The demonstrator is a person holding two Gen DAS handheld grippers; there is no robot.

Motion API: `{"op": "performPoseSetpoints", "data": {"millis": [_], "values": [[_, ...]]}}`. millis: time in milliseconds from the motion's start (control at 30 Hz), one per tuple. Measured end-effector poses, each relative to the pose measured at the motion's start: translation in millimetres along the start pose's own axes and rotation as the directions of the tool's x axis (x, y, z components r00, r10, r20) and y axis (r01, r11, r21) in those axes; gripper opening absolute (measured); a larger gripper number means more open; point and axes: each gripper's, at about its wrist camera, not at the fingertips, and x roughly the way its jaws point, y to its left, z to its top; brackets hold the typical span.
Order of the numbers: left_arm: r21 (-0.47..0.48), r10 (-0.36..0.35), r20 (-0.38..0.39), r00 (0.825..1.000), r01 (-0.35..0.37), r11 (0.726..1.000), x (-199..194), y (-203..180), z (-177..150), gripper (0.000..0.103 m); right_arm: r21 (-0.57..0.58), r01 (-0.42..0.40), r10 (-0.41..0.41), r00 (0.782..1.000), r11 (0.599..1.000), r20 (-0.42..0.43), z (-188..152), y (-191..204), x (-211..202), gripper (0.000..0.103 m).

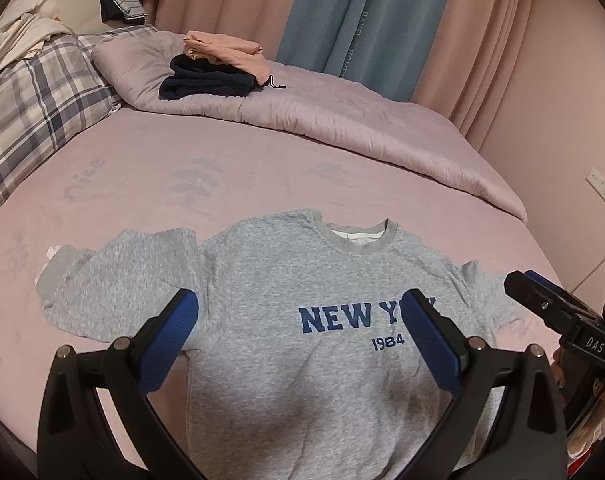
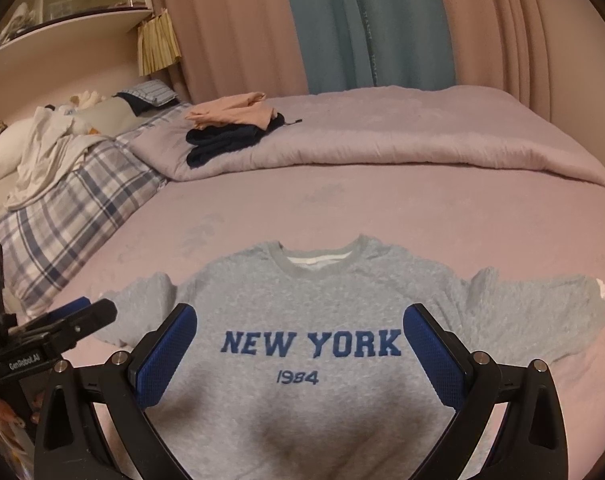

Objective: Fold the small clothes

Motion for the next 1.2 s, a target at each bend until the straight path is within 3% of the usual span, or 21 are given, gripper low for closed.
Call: {"op": "performPoseSetpoints", "data": {"millis": [400, 1200], "values": [[0.022, -0.012, -0.005, 1.0, 0.012, 1.0, -1.7, -8.2, -3.0, 0.101, 0.028, 0.023, -0.024, 0.999, 0.999, 0.038, -0.4, -11.4, -14.3, 0.103], [0.042, 0.021, -0.07, 0.997, -0.018, 0.999, 23.2, -12.4, -10.3, 0.101, 0.112, 0.039, -0.043, 0.999, 0.993, 0.029, 2.9, -39.7, -13.8, 0.103]]}}
